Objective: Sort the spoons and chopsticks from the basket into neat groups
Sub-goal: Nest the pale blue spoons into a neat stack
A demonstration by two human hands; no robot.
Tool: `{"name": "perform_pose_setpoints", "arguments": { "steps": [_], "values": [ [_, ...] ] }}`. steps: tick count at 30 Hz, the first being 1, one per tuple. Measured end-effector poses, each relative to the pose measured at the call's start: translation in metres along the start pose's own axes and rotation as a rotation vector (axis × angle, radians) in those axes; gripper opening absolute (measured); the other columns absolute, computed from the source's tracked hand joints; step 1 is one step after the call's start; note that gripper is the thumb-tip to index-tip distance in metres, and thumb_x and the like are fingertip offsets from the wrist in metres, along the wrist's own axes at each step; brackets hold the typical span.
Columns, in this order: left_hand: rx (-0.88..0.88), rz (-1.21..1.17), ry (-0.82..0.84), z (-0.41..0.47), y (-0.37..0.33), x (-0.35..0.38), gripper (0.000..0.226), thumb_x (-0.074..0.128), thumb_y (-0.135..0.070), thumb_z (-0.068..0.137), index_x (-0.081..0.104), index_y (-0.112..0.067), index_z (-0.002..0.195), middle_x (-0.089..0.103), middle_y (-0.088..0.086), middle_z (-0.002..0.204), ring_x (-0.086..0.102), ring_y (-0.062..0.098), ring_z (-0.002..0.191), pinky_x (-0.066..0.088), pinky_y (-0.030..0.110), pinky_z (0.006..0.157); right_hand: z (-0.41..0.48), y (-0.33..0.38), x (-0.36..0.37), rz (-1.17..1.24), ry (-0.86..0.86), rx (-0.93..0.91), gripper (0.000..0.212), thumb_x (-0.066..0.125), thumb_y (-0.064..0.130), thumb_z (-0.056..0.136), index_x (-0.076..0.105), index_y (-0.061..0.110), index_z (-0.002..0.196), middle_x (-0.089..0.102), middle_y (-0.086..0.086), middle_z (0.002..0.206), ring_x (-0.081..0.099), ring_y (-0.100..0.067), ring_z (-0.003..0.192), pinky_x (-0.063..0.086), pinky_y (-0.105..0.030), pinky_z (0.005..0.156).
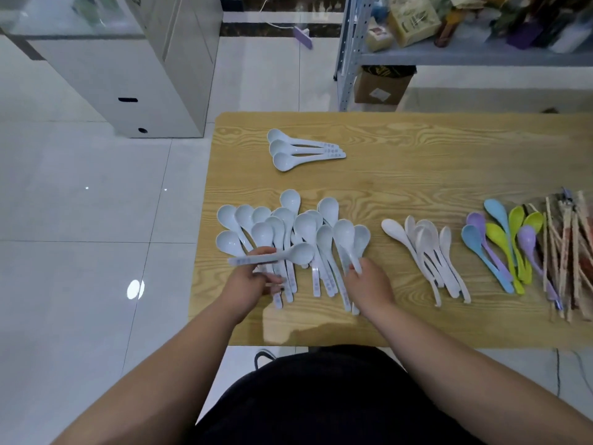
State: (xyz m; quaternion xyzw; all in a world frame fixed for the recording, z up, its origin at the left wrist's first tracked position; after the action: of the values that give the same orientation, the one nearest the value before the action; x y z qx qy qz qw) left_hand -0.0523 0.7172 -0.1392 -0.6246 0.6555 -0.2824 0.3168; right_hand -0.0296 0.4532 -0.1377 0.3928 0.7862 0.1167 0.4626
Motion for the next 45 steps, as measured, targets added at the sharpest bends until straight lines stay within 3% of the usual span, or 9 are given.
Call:
{"name": "perform_pose_setpoints", "arguments": {
  "steps": [6,12,15,21,27,32,37,40,45],
  "values": [
    [0.063,-0.136,0.074,0.0,-0.001,0.007,0.051,0.043,0.014,0.09,0.069,-0.021,0.117,0.072,0.023,0.095,0.073,0.034,0.093,0.061,0.037,0.081,0.023,-0.031,-0.008,-0.076,0.006,0.096,0.045,0.067,0.043,0.09,0.052,0.011,0.117,0.055,-0.004,0.111,0.061,-0.025,0.097,0.051,-0.037,0.075],
    [-0.277,-0.5,0.26,-0.003,0.017,0.042,0.025,0.051,0.002,0.096,0.077,0.003,0.097,0.069,0.033,0.113,0.069,0.042,0.108,0.061,0.031,0.079,0.025,-0.031,-0.002,-0.033,-0.002,0.029,0.013,0.058,0.032,0.096,0.057,0.019,0.093,0.059,0.002,0.09,0.059,-0.016,0.079,0.04,-0.028,0.058],
    [-0.349,-0.372,0.308,-0.007,0.019,0.066,0.012,0.074,-0.007,0.085,0.074,0.004,0.087,0.073,0.027,0.103,0.074,0.032,0.096,0.06,0.027,0.075,0.019,-0.035,-0.007,0.006,-0.034,0.042,0.014,0.055,0.029,0.098,0.057,0.022,0.086,0.06,0.003,0.085,0.058,-0.013,0.074,0.038,-0.028,0.056],
    [-0.476,-0.132,0.436,-0.025,0.029,0.107,0.019,0.065,0.009,0.088,0.064,0.002,0.105,0.075,0.019,0.088,0.071,0.022,0.07,0.055,0.026,0.056,0.0,-0.04,-0.011,0.044,-0.04,0.064,0.018,0.05,0.026,0.1,0.06,0.019,0.087,0.062,-0.001,0.084,0.059,-0.016,0.072,0.038,-0.029,0.054],
    [-0.24,-0.026,0.231,-0.031,0.0,0.09,0.025,0.062,0.008,0.084,0.066,-0.008,0.104,0.064,0.003,0.072,0.059,0.011,0.052,0.047,0.02,0.048,-0.036,-0.018,-0.018,0.334,-0.109,0.044,0.021,0.053,0.033,0.099,0.068,0.025,0.087,0.071,0.001,0.081,0.069,-0.019,0.075,0.057,-0.037,0.064],
    [0.158,0.21,0.003,-0.052,-0.045,0.058,0.029,0.07,-0.015,0.072,0.063,-0.026,0.097,0.063,-0.014,0.069,0.059,0.003,0.057,0.047,0.016,0.053,-0.077,0.043,0.006,0.767,0.153,-0.101,0.024,0.057,0.024,0.097,0.077,0.036,0.092,0.077,0.005,0.098,0.075,-0.011,0.091,0.061,-0.028,0.067],
    [0.41,0.334,-0.021,-0.083,-0.066,0.047,0.031,0.076,-0.021,0.075,0.057,-0.034,0.096,0.072,-0.01,0.082,0.07,0.007,0.071,0.058,0.027,0.067,-0.1,0.073,0.027,0.851,0.218,-0.156,0.018,0.056,0.014,0.099,0.072,0.016,0.107,0.078,-0.007,0.102,0.074,-0.025,0.097,0.061,-0.047,0.081],
    [0.497,0.421,0.022,-0.096,-0.069,0.032,0.03,0.078,-0.027,0.079,0.064,-0.04,0.102,0.067,-0.021,0.086,0.063,0.0,0.081,0.05,0.015,0.072,-0.108,0.076,0.034,0.964,0.285,-0.098,0.019,0.055,0.006,0.1,0.069,0.011,0.112,0.077,-0.011,0.104,0.074,-0.026,0.098,0.059,-0.044,0.08],
    [0.259,-0.211,-0.005,-0.104,-0.074,-0.014,0.062,0.075,-0.049,0.071,0.055,-0.033,0.128,0.063,0.001,0.118,0.068,0.009,0.1,0.059,0.04,0.087,-0.14,0.099,0.043,0.829,0.495,-0.201,0.016,0.066,0.011,0.096,0.072,0.014,0.11,0.076,-0.005,0.104,0.074,-0.02,0.092,0.056,-0.025,0.069]
  ]
}}
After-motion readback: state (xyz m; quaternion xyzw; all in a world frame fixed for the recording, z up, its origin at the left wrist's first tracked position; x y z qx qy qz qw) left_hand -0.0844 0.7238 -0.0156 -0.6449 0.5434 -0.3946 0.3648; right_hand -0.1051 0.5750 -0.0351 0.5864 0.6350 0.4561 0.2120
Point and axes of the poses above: each hand's wrist, its own z-axis towards the middle knuckle, its own x-axis out of the palm, y = z × x, the point moved 8 cm from there along z, towards the middle knuckle
